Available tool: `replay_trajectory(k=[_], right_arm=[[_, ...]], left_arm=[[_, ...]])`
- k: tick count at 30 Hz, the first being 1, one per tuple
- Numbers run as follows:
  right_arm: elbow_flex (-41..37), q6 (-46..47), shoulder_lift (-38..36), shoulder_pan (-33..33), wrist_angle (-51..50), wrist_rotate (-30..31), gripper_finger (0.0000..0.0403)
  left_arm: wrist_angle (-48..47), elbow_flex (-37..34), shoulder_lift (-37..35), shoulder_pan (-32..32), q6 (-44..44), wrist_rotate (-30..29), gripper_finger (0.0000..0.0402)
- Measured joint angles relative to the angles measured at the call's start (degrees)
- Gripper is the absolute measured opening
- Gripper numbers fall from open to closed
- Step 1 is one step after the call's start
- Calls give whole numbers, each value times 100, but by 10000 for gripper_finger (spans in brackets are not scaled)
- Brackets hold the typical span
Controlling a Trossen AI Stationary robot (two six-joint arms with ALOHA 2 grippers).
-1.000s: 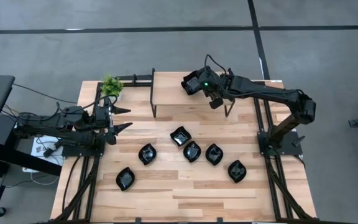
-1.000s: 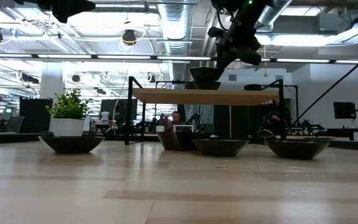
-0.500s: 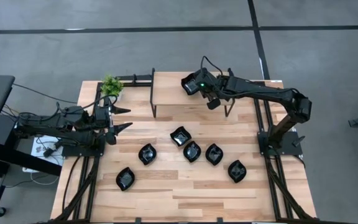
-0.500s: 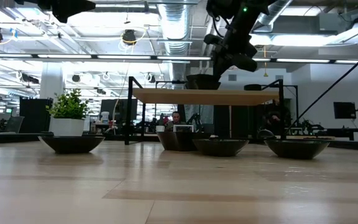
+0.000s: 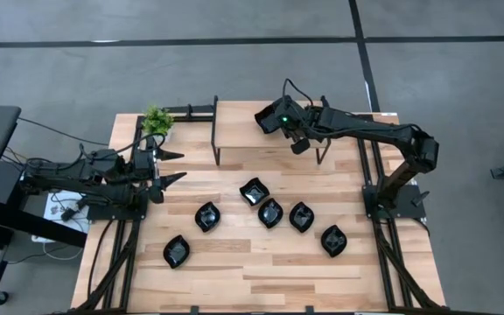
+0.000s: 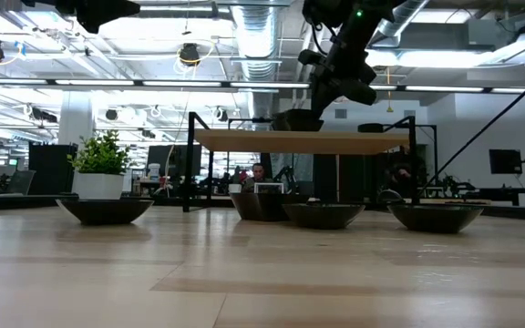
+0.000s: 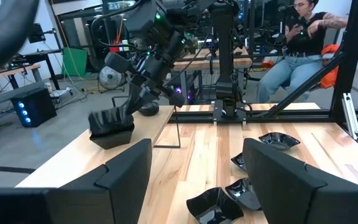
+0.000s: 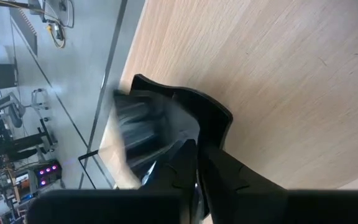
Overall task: Pick & Place Mini shaped plates
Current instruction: Stack the black plate on top of the black plate on the shelf
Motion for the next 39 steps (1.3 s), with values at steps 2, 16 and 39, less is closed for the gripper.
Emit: replay_trajectory(k=[2, 16, 39], right_arm=[[2, -22, 0, -2, 1, 1, 30], [2, -245, -149, 31, 171, -20, 63], [0, -3934, -1397, 1107, -479, -1351, 51]], left_arm=[[0, 0, 0, 0, 0, 0, 255], [-9, 0, 0, 0, 0, 2, 255], [-267, 0, -59, 2, -46, 0, 255]])
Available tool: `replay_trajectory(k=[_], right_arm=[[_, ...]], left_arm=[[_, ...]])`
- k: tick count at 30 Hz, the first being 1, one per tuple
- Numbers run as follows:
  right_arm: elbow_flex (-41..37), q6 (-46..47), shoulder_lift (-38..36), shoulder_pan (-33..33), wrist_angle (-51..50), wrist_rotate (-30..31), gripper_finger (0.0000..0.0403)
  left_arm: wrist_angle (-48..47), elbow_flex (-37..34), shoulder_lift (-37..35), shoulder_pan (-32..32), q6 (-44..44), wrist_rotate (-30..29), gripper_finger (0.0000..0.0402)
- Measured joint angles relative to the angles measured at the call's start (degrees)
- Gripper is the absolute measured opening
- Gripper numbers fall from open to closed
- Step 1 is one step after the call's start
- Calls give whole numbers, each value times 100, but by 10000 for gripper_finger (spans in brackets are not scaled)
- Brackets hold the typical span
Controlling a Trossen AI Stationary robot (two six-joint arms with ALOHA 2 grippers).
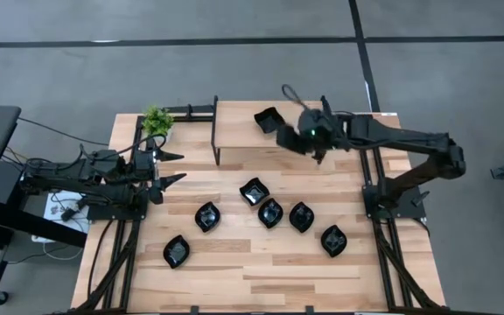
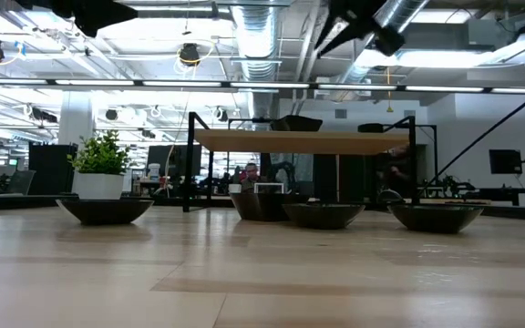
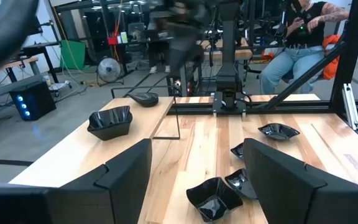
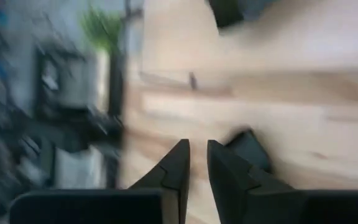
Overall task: Pick & Place Mini shaped plates
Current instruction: Stack the black plate on top of the black plate on the shelf
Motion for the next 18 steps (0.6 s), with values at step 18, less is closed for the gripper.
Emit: replay_trajectory(k=[18], right_arm=[[0, -2679, 1488, 1942, 185, 326, 33]], left_arm=[[82, 0, 1, -1, -864, -47, 255]])
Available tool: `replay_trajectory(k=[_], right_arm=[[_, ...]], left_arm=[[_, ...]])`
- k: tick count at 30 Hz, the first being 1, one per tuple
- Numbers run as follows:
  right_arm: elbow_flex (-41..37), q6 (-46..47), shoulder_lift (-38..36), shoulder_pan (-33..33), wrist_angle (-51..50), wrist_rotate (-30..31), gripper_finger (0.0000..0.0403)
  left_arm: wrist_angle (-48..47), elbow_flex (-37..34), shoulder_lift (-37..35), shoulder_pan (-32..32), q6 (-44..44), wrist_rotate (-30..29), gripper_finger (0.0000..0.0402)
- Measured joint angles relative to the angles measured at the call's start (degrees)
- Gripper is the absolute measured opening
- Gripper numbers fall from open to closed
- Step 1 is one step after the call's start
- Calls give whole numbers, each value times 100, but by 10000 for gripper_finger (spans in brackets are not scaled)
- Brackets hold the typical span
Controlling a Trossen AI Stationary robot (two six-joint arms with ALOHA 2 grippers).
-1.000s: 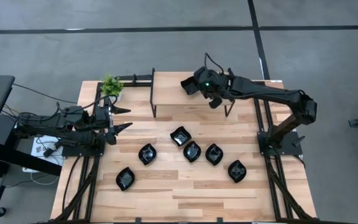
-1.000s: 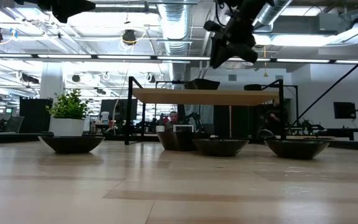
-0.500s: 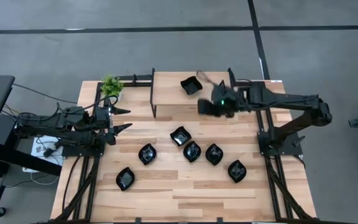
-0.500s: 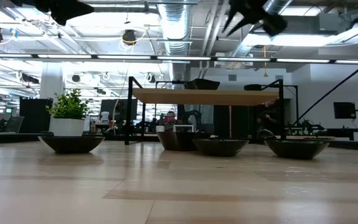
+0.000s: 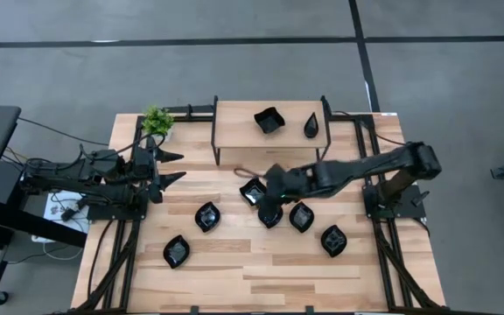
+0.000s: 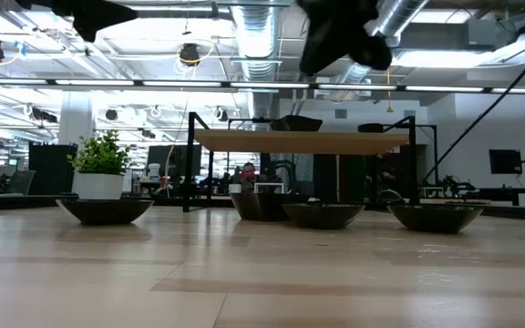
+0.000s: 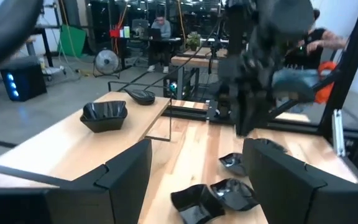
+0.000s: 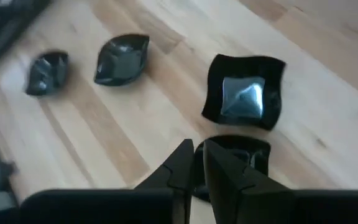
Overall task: Pick & Place Mini shaped plates
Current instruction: Stack the black plate on top of the black plate on the shelf
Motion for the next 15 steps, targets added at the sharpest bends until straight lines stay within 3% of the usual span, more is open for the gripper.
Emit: replay_trajectory(k=[6, 11, 15], right_arm=[[0, -354, 504, -376, 177, -40, 32], [0, -462, 565, -741, 51, -123, 33], [-3, -454, 566, -986, 154, -812, 41]], left_arm=[[-61, 0, -92, 0, -303, 21, 255], [-312, -107, -583, 0, -325, 330, 255], [-375, -433, -1223, -4, -328, 735, 255]])
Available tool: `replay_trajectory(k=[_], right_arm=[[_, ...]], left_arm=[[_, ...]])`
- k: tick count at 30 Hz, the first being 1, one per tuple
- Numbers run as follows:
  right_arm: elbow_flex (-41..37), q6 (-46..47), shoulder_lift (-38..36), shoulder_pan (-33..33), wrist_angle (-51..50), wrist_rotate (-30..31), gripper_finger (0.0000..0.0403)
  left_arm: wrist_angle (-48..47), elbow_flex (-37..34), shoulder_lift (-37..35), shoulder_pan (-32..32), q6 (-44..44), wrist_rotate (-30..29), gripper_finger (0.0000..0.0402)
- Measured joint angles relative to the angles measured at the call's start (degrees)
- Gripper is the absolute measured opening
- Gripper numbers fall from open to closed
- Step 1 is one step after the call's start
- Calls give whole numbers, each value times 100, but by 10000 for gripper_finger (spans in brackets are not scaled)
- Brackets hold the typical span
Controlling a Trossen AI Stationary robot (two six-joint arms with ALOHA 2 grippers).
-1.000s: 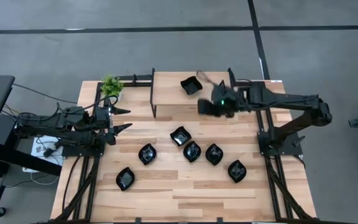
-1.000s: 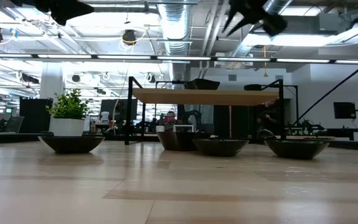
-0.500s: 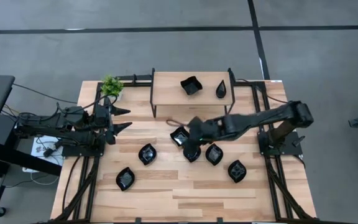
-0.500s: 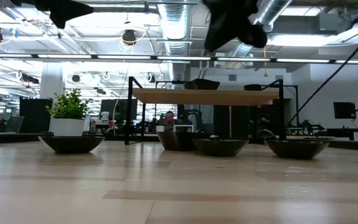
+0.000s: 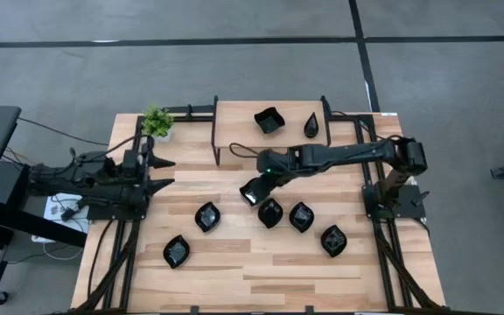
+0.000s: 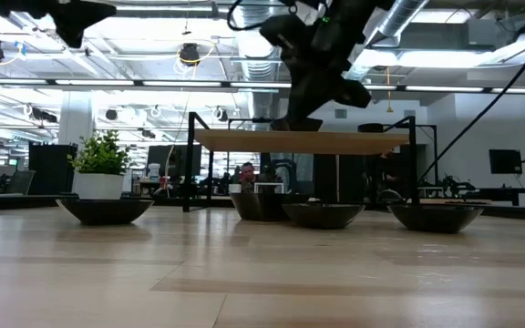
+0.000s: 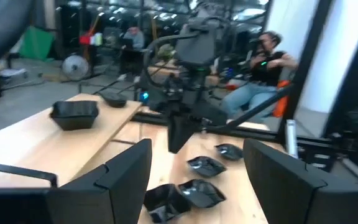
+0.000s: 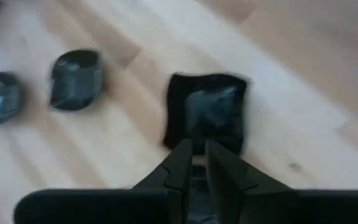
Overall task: Pick & Place Mini shaped plates
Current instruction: Stack the black plate on top of the black plate on the shelf
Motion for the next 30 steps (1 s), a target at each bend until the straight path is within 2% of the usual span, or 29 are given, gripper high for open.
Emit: replay_trajectory(k=[3, 7, 13, 23, 30], right_arm=[[1, 0, 18, -84, 1, -516, 50], [1, 13, 85, -66, -64, -566, 62], [3, 152, 248, -30, -58, -588, 83], [3, 124, 789, -80, -99, -683, 156], [-6, -14, 958, -206, -438, -561, 166]], left_arm=[[3, -227, -496, 0, -2, 194, 255], [-5, -396, -942, 0, 3, 427, 255], [-38, -445, -785, 0, 2, 426, 255], [-29, -446, -599, 0, -23, 431, 255], [-29, -447, -599, 0, -34, 430, 255]])
